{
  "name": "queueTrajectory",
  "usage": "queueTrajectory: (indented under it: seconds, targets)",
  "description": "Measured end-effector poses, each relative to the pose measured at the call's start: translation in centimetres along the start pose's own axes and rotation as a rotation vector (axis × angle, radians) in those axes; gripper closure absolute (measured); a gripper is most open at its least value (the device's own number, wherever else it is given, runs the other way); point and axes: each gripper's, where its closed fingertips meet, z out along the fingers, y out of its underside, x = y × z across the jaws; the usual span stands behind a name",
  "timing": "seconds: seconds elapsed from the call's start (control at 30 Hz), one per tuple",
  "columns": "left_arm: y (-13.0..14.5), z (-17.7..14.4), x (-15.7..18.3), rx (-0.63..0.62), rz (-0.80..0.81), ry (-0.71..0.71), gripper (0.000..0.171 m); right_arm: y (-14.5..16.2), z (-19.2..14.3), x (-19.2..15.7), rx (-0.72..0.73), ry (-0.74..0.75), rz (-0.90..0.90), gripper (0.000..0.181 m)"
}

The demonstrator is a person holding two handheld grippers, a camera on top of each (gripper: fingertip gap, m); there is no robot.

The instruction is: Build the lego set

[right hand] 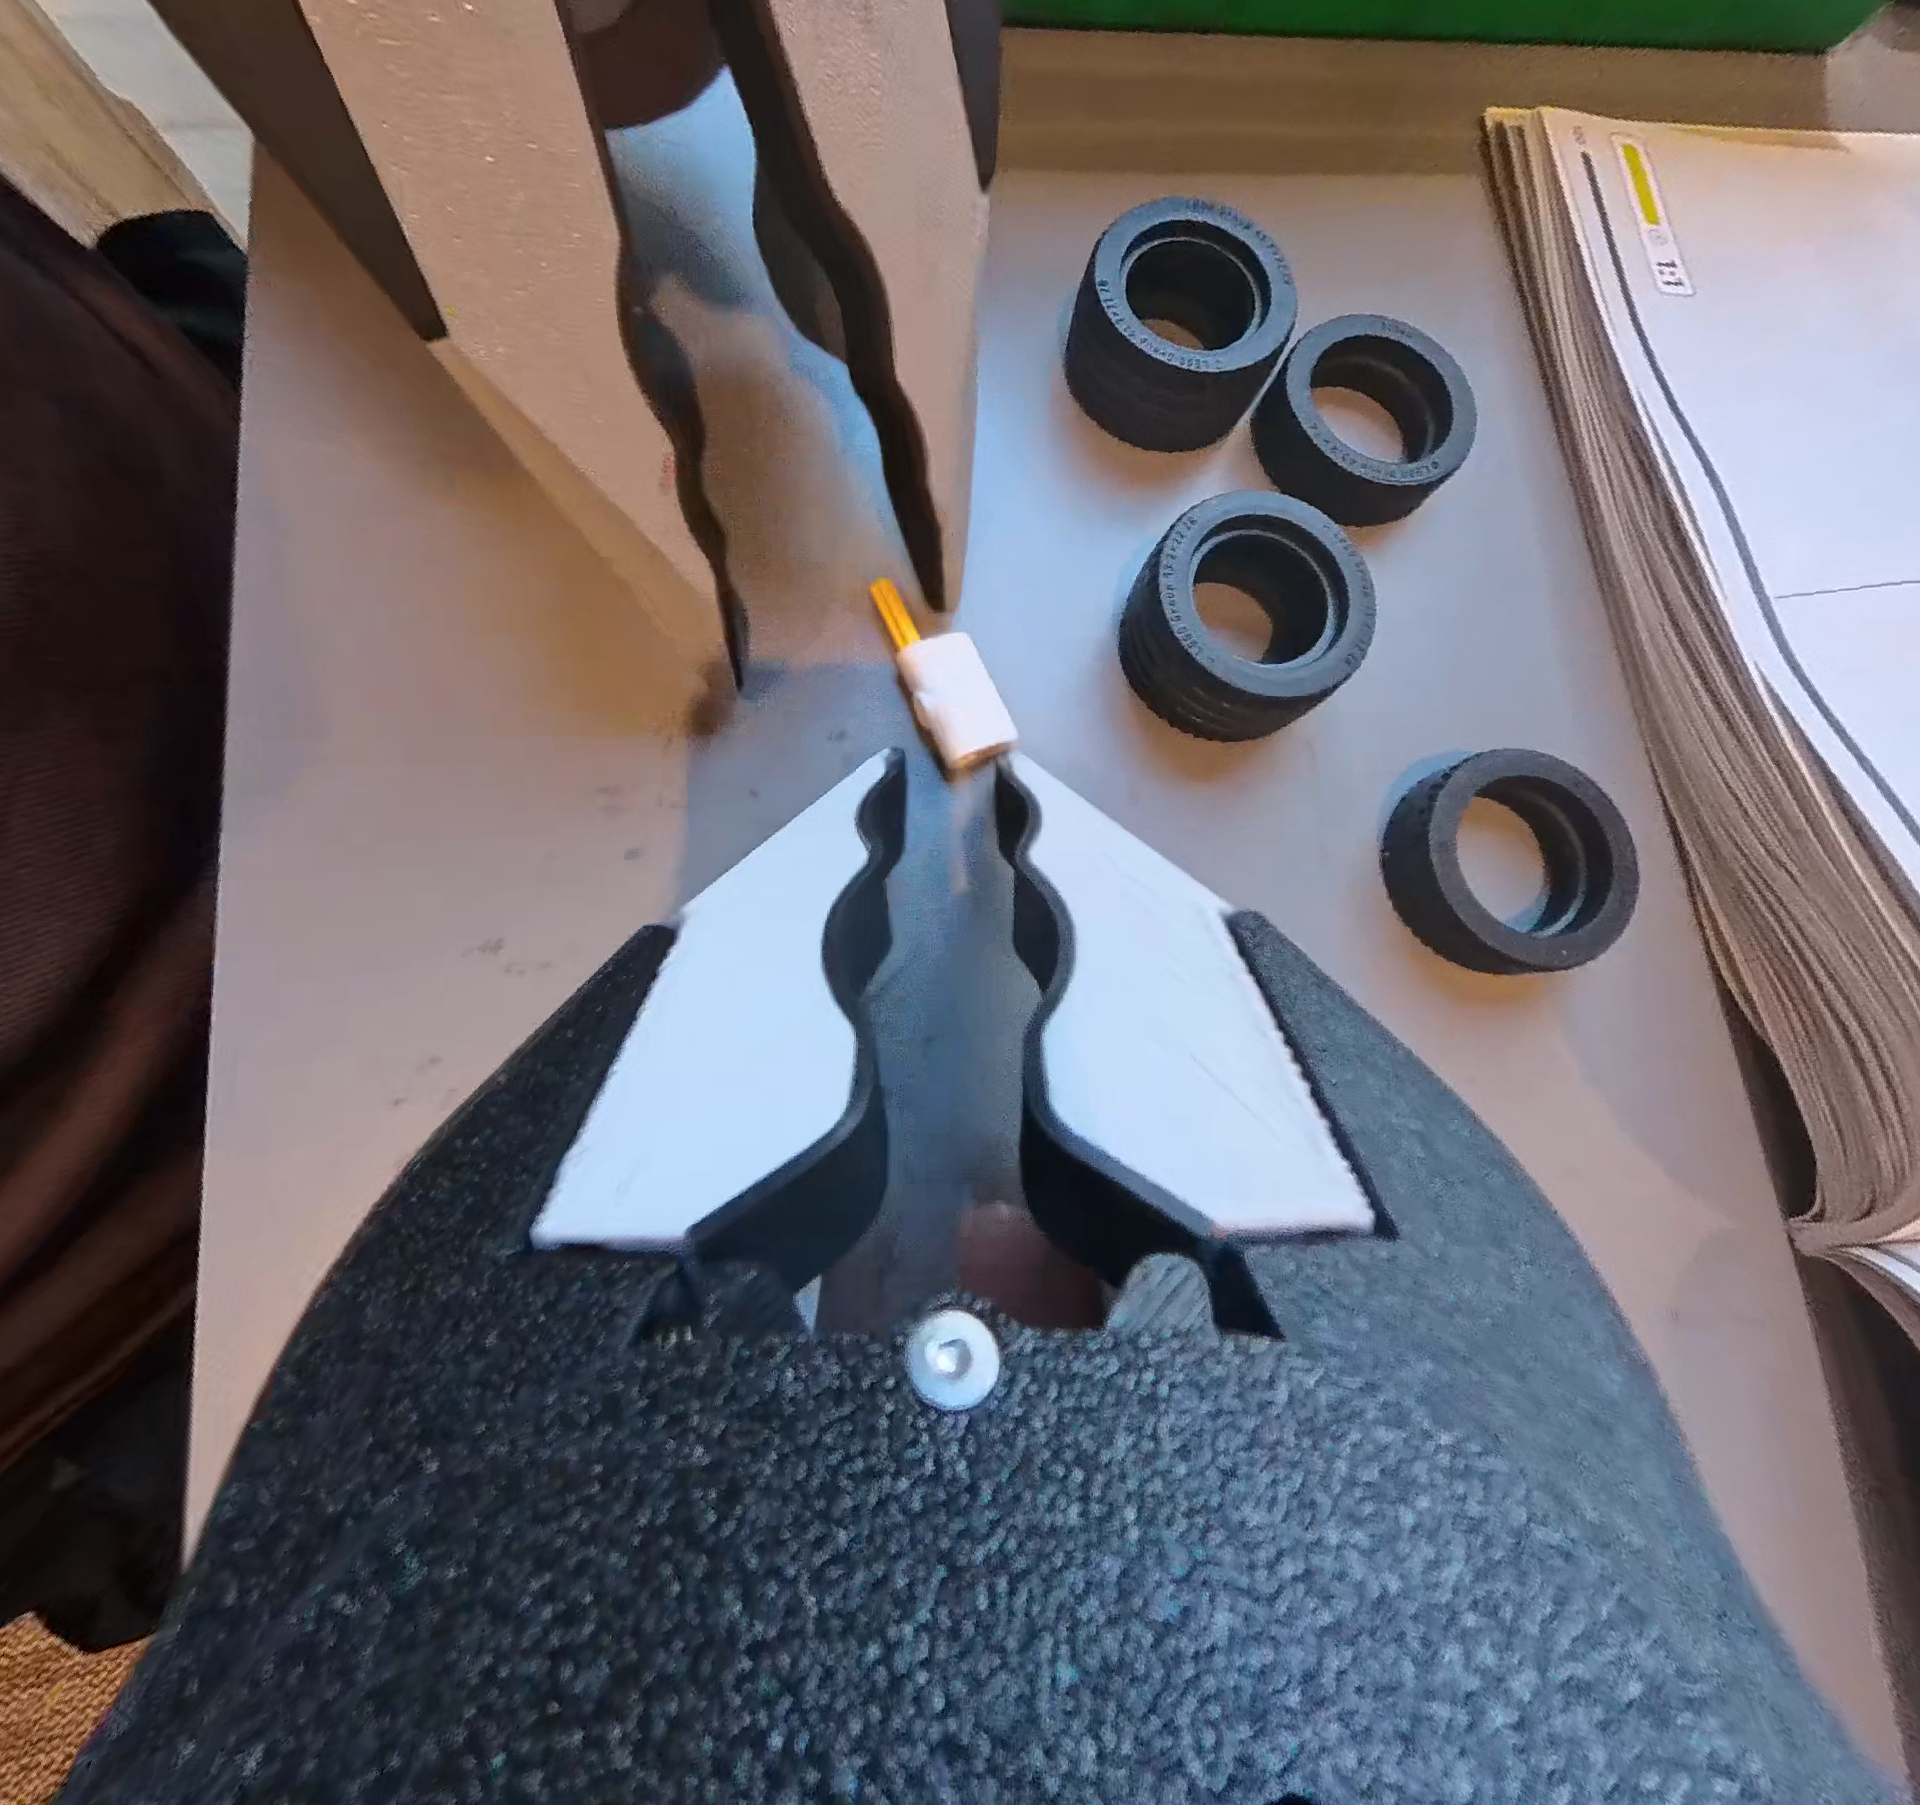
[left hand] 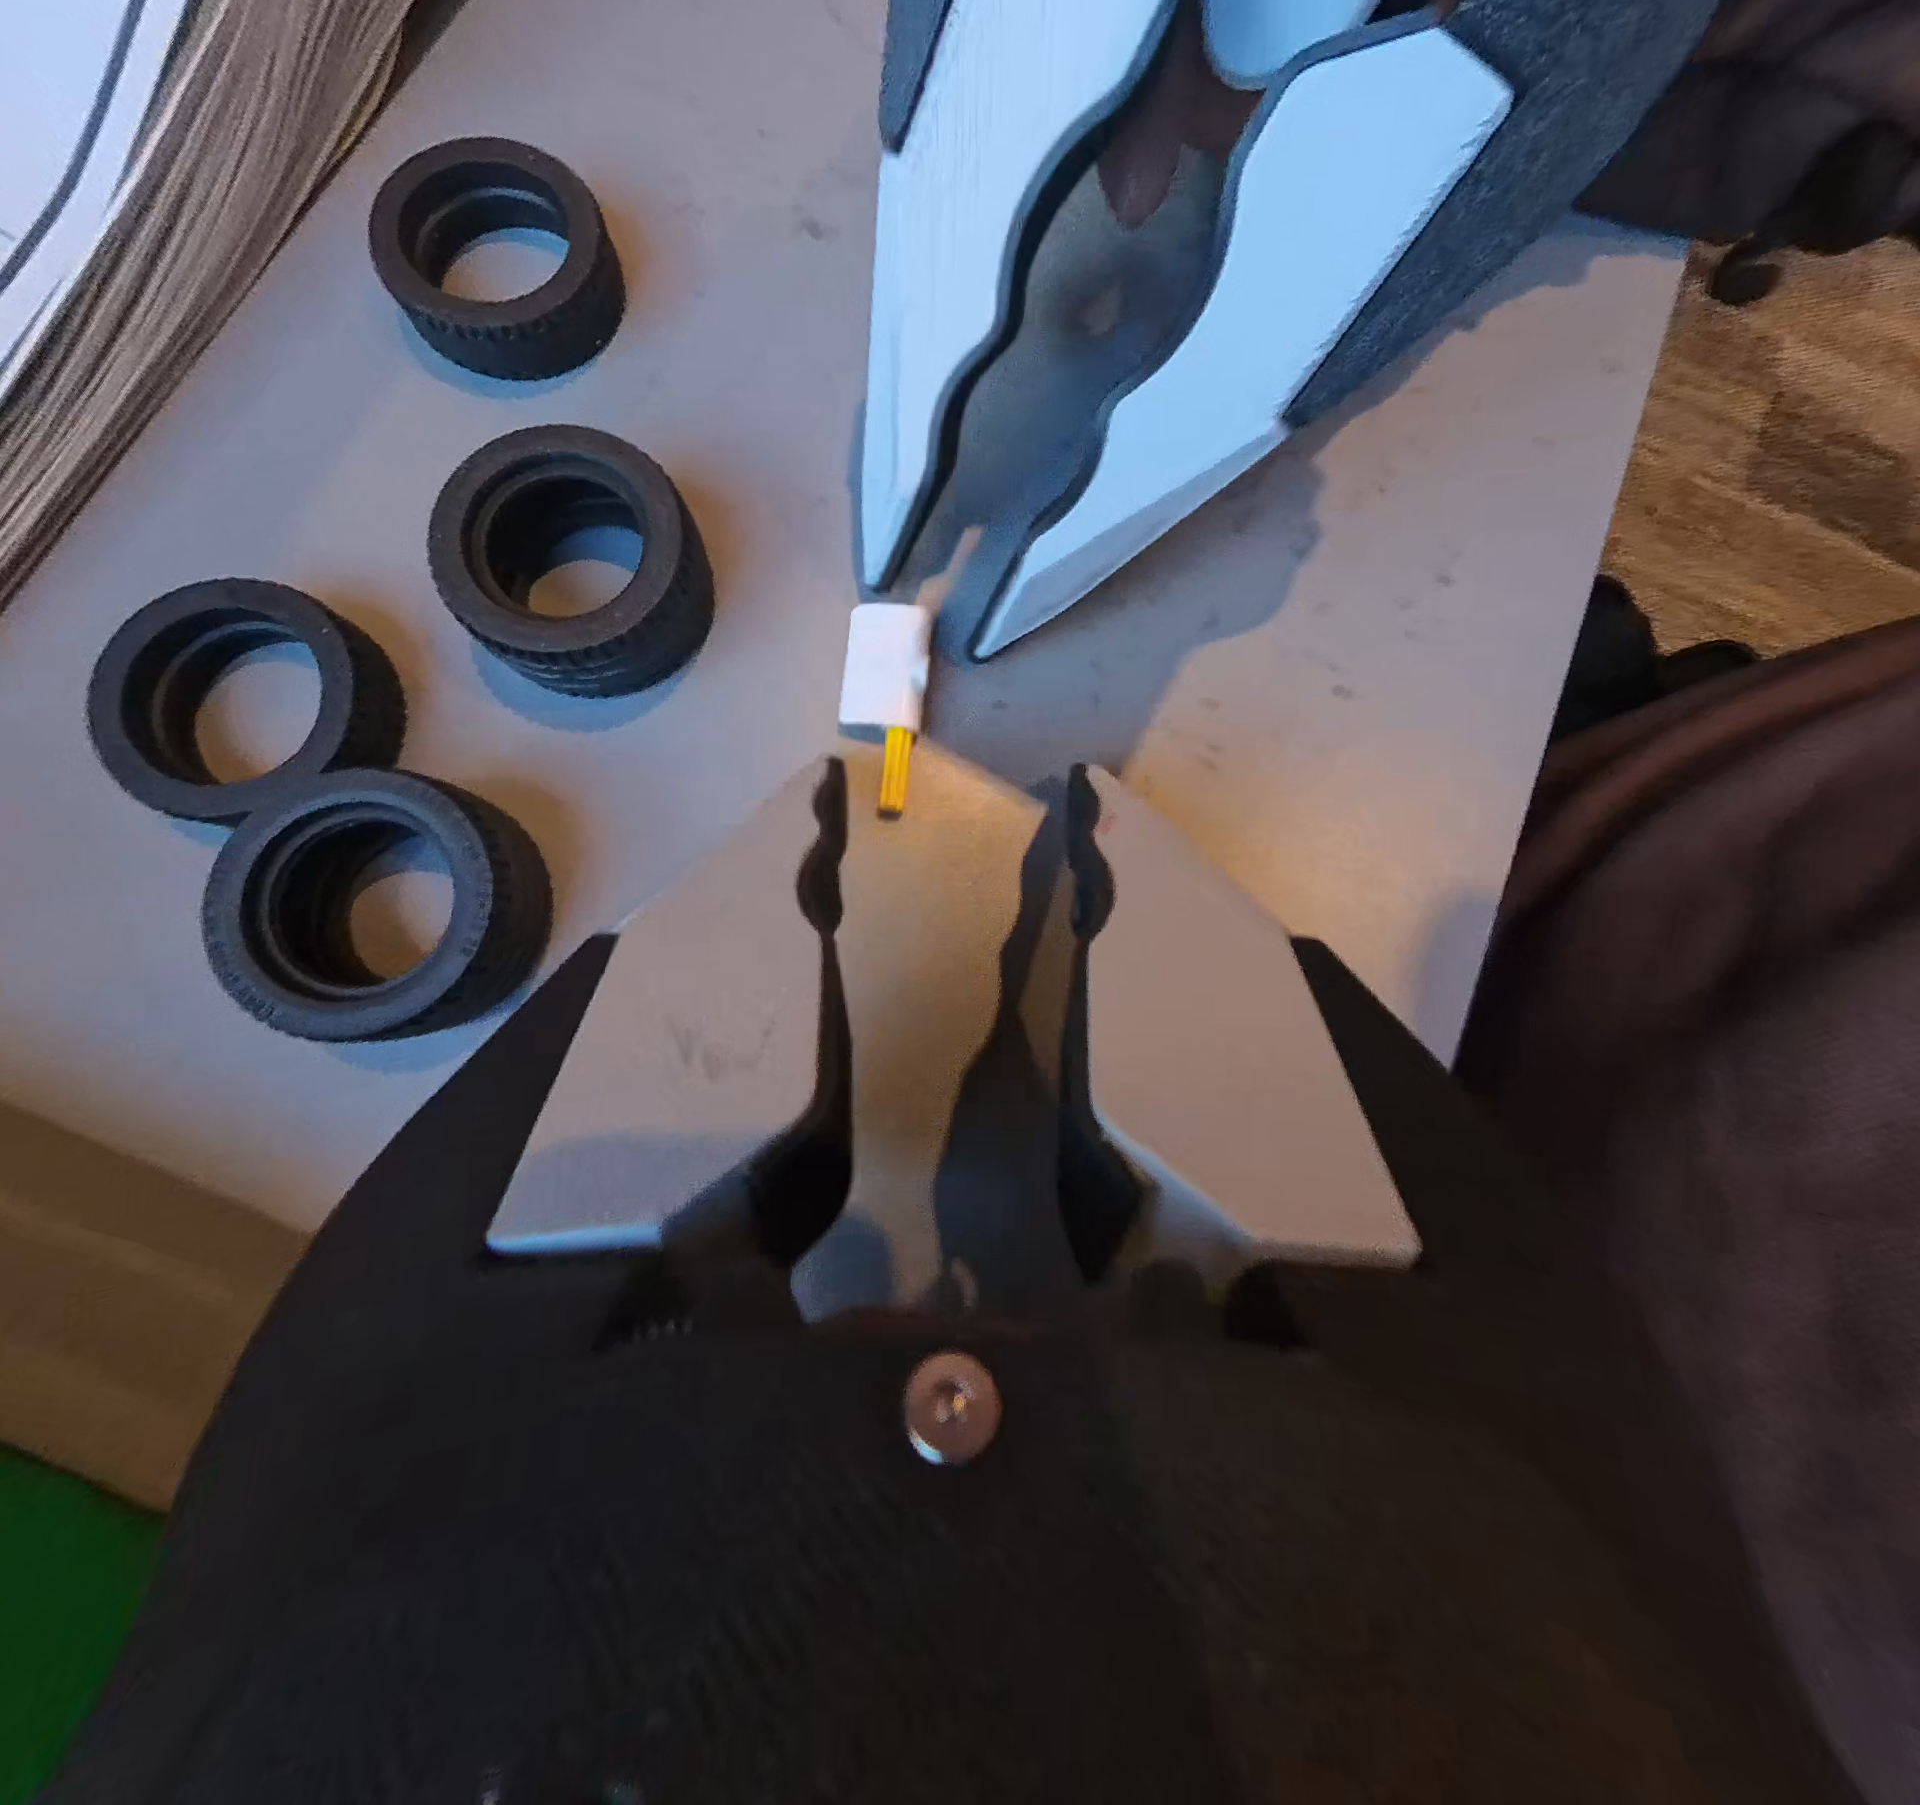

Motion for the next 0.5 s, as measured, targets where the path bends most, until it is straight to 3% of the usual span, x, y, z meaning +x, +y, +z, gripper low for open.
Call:
queueTrajectory:
  seconds: [0.33,0.5]
  targets:
    - [1.5,-1.4,-0.1,0.002,-0.034,-0.045,0.132,0.1,-0.6,0.6,0.037,-0.007,0.046,0.159]
    - [0.5,-0.4,0.4,-0.009,-0.055,-0.011,0.129,0.0,-0.5,0.7,0.039,-0.018,0.06,0.154]
